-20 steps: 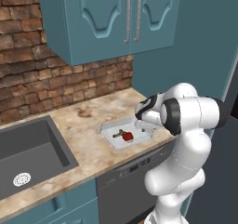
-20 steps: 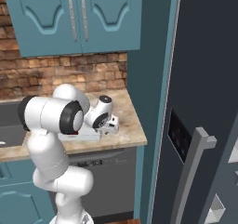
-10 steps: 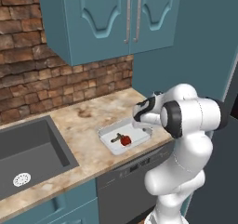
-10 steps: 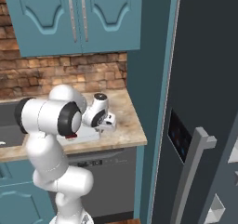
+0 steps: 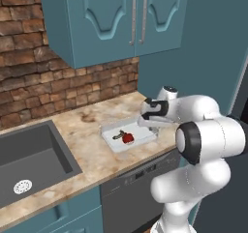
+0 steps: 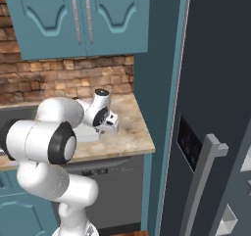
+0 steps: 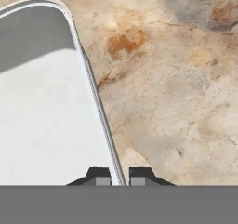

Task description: Take the bell pepper and mushroom out of the freezer and place them in the tupperware container on the counter. Then put the tupperware containing the vegetables back in the freezer.

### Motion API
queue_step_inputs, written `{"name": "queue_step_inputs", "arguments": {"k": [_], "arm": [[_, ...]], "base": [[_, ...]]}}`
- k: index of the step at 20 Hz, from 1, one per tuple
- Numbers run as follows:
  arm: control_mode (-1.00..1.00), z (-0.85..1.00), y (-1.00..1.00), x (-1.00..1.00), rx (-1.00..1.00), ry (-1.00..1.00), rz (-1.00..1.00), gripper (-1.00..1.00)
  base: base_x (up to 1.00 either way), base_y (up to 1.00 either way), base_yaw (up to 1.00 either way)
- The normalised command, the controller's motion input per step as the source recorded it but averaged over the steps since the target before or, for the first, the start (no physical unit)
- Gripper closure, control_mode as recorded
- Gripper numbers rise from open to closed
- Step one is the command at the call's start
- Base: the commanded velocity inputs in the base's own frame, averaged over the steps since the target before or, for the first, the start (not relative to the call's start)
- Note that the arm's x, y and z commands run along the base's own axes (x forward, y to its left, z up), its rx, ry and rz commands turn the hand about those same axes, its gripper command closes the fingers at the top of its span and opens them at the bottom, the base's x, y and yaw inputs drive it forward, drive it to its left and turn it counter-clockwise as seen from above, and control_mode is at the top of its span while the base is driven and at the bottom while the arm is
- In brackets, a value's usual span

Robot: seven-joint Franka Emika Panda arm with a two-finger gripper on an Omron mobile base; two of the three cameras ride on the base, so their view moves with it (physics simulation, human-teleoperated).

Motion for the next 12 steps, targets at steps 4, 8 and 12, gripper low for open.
{"name": "queue_step_inputs", "arguments": {"k": [4,8,12], "arm": [[-1.00,0.75,0.00,-0.55,0.07,0.02,-0.23,1.00],[-1.00,0.90,0.00,-0.57,0.00,0.00,-0.22,1.00],[-1.00,0.96,-0.02,-0.54,0.00,0.00,-0.17,1.00]], "base": [[0.00,0.00,0.00],[0.00,0.00,0.00],[0.00,0.00,0.00]]}}
